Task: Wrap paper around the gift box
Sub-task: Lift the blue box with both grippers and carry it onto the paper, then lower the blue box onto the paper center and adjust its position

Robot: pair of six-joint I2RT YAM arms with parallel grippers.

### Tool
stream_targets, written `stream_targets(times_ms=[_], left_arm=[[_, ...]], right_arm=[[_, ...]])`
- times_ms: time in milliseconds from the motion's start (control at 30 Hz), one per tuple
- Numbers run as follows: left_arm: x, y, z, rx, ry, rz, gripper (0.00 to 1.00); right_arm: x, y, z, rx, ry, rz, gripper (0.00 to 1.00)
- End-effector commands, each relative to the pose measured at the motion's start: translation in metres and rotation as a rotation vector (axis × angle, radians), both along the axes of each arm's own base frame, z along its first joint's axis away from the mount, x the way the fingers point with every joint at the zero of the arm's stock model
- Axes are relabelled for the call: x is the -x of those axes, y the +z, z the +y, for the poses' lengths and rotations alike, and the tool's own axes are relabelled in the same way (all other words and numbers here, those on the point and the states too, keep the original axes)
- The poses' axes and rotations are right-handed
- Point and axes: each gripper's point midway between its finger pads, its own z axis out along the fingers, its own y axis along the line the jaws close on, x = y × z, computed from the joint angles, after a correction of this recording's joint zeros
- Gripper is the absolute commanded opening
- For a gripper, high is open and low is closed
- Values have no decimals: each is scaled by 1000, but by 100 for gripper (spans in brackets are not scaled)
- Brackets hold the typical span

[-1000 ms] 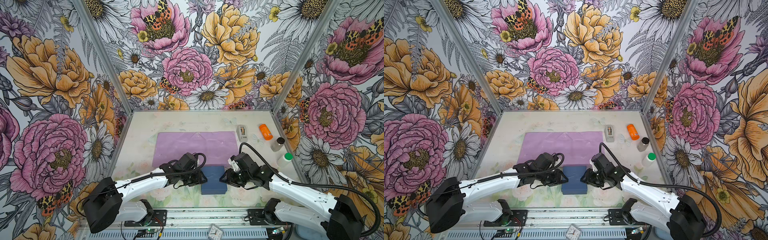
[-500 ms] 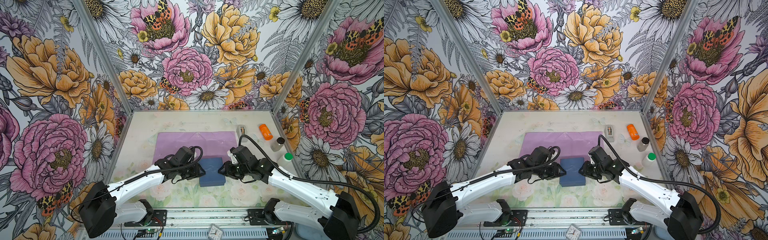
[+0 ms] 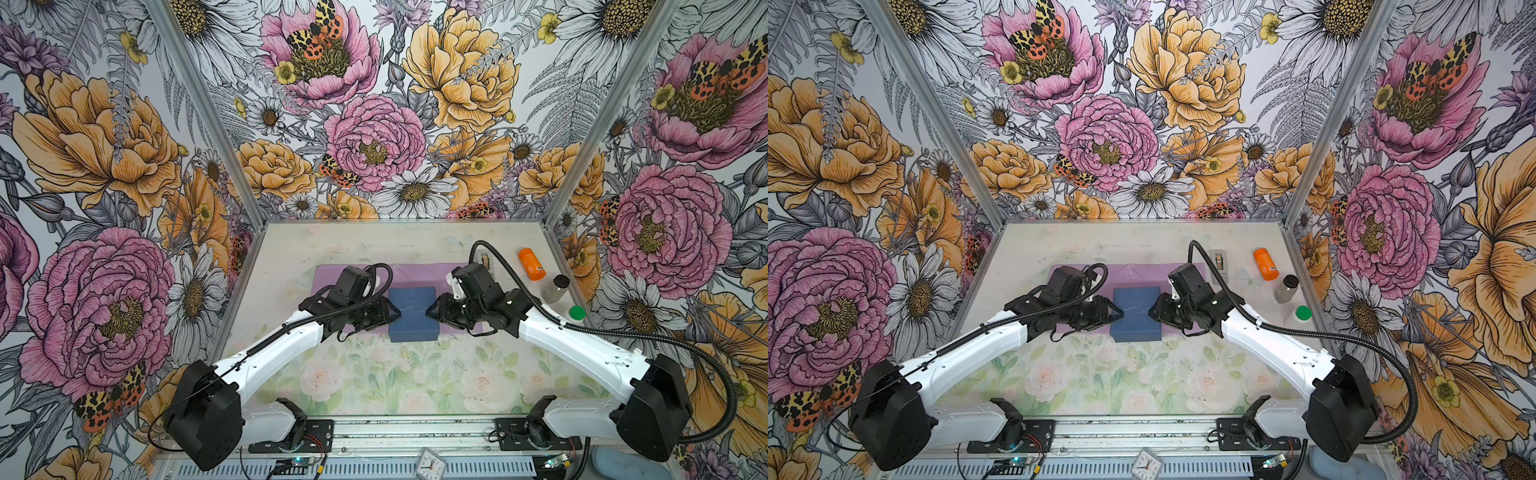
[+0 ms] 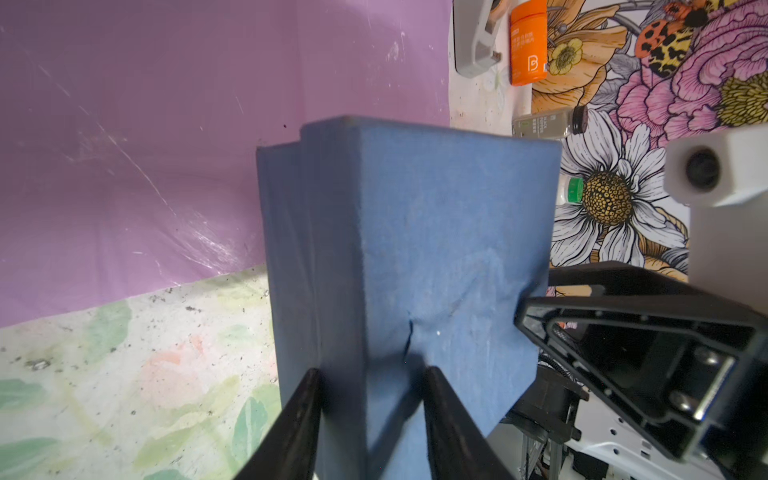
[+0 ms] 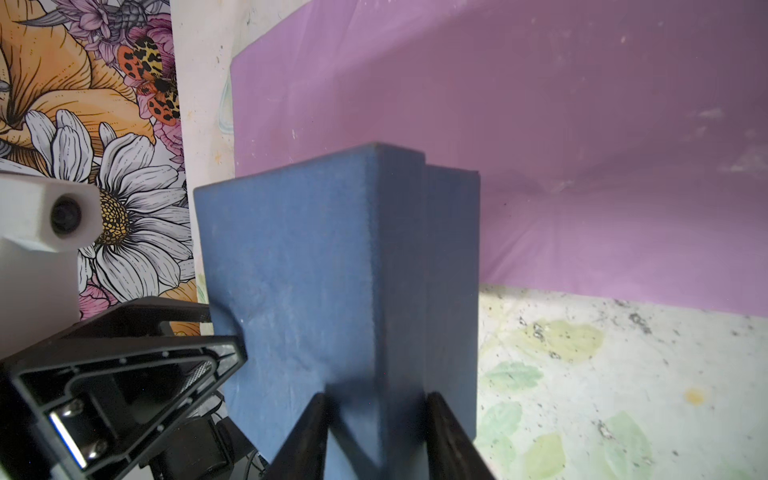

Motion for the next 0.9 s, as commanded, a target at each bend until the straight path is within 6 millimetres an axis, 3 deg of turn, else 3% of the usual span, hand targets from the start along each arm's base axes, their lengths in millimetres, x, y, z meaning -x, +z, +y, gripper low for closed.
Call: stream_targets(times_ms=[0, 400, 633, 767, 867], left_arm=[[-15, 13, -4, 33, -41, -47, 41], [-76, 2, 21, 4, 7, -28, 41], [-98, -15, 30, -15, 20, -3, 41], [-106, -22, 44, -32, 59, 6, 48], [-107, -26, 55, -41, 89, 16, 57]], right_arm=[[-23, 19, 12, -27, 25, -72, 40], [-82, 11, 24, -10, 18, -65, 40], [-109, -2, 27, 6, 5, -48, 40], [-109, -7, 22, -2, -1, -23, 49], [-95, -22, 27, -10, 15, 37, 56]])
